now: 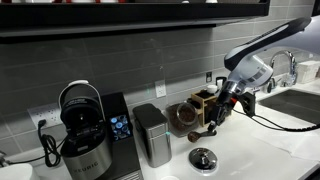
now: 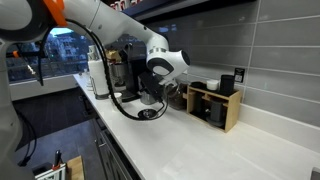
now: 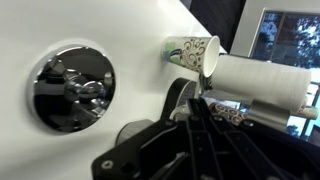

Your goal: Remove the measuring spoon from the container, and spill off the contents

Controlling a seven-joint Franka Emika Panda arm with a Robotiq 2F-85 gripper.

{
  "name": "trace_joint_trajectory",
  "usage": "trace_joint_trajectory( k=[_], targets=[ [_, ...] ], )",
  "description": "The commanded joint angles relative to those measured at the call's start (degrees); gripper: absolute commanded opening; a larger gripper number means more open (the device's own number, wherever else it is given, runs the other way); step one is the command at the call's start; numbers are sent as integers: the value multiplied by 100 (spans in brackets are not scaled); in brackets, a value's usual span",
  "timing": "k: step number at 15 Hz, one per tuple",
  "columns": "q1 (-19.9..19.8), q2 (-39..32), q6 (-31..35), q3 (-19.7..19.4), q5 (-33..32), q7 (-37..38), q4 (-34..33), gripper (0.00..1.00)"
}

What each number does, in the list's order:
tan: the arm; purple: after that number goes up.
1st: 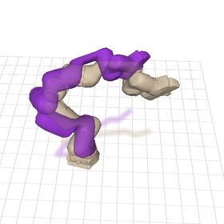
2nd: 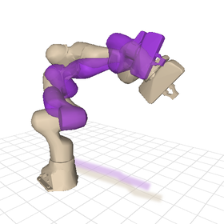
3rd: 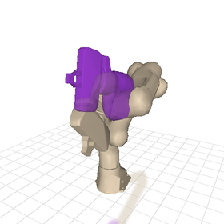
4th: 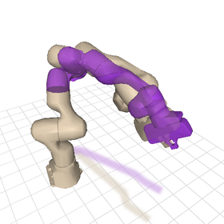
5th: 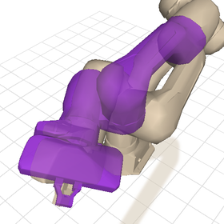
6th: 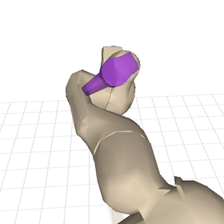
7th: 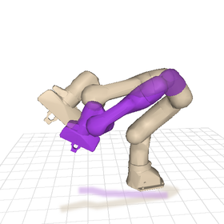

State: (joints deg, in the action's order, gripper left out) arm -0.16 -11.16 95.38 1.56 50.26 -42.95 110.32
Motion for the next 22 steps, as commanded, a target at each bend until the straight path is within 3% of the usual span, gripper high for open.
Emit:
trace_joint_trajectory(
  k=[1,8,14,22],
  targets=[
    [-192,113,381,-233,-191,146,268,1],
    [-257,102,1664,-401,-715,902,607,1],
    [-230,414,2482,-362,-1749,1719,1005,1],
    [-91,869,3388,-157,-3049,2253,1465,1]
  ],
)
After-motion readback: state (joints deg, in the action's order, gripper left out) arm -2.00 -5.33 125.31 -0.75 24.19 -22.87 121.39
